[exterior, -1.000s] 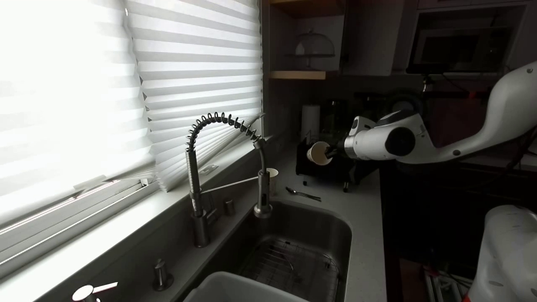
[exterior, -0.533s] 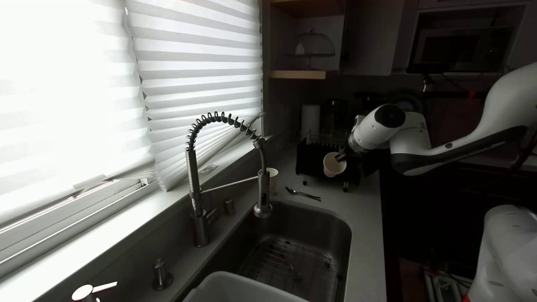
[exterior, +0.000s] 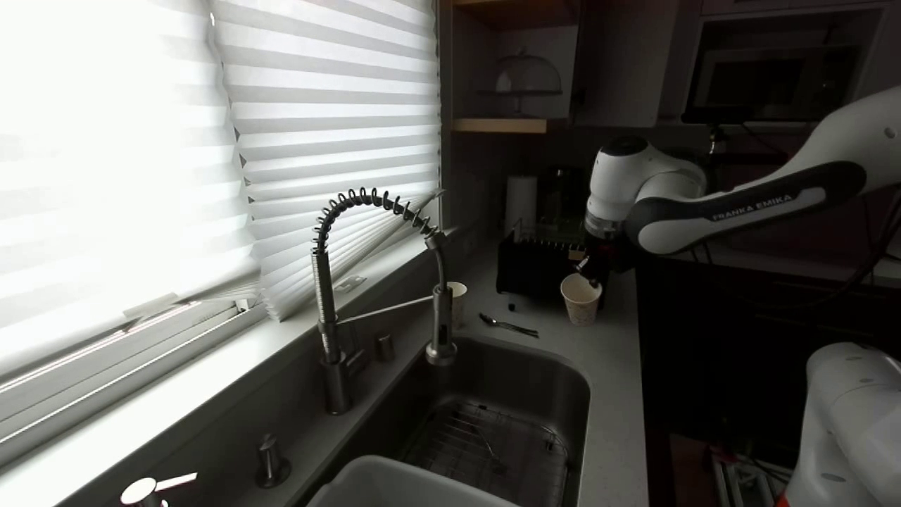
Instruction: Pick up the closest paper cup, pour the water out into the sink and put the paper cup back on the kitchen counter, pick up the furthest paper cup, pour the water out into the sink and stack the most paper cup into the other paper cup
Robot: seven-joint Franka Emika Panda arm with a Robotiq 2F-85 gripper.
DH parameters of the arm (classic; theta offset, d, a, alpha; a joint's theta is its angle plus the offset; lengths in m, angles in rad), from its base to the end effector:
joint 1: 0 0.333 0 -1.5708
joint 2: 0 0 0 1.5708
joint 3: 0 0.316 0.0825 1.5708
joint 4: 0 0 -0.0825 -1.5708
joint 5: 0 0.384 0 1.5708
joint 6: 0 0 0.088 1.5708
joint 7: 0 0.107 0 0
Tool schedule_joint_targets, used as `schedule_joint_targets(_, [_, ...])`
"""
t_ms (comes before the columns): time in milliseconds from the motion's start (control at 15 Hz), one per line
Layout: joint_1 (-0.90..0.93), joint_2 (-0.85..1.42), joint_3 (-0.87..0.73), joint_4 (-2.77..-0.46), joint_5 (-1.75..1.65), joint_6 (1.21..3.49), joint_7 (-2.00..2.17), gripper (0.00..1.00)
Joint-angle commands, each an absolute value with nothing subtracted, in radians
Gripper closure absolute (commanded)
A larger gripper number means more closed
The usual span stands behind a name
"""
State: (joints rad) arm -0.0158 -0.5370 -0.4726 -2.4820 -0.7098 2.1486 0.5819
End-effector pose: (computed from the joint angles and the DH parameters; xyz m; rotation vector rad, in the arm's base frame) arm 0.3528 -0.2296 0.4746 2.5908 -0.9286 0.2976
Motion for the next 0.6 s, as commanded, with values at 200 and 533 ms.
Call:
schedule_joint_targets(200, [-0.231,-0.412,-0.353,-2.410,-0.391,2.136,0.376,0.99])
schedule_joint_targets(533, [-0.301,-0.352,-0.348,-2.404,-0.288,2.190,0.308,0.99])
